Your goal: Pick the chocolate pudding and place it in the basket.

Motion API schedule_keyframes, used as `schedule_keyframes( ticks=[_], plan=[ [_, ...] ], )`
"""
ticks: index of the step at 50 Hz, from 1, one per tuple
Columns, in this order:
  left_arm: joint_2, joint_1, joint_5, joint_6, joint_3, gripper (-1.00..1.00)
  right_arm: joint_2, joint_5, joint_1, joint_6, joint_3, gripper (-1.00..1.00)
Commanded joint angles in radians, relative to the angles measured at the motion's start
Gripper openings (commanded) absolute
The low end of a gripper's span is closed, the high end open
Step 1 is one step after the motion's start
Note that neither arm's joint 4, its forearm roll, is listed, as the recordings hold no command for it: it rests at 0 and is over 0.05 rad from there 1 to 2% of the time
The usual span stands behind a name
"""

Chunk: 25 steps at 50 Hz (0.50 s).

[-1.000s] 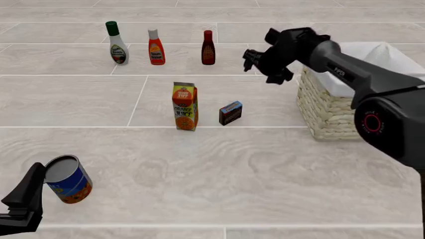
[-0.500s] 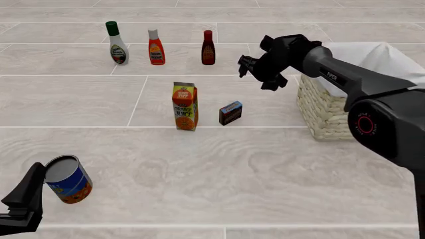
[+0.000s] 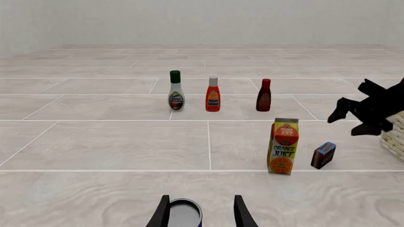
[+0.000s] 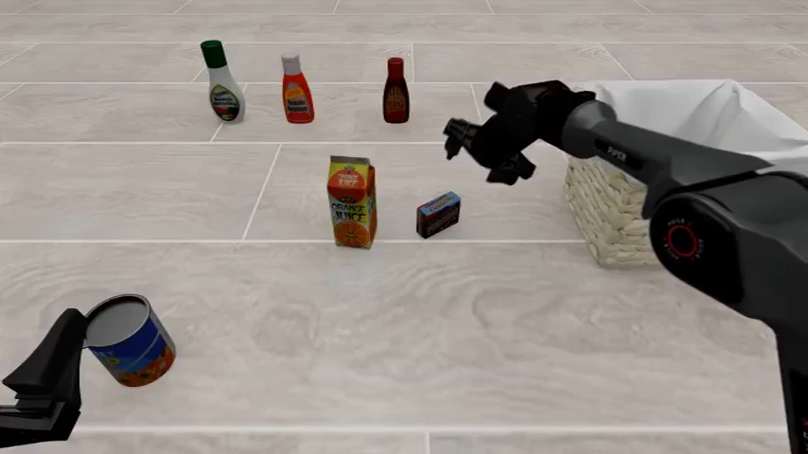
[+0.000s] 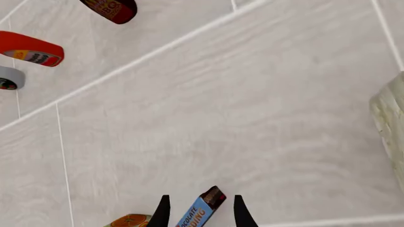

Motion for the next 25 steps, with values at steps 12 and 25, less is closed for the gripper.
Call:
schedule_keyframes(
  ticks=[12,25],
  plan=[
    [0.0,0.0,0.0,0.0,0.0,1.0,0.042,-0.017,0.016,0.036,-0.002,1.0],
    [0.0,0.0,0.0,0.0,0.0,1.0,0.056,-0.038,0.026,0.053,0.022,1.0]
  ],
)
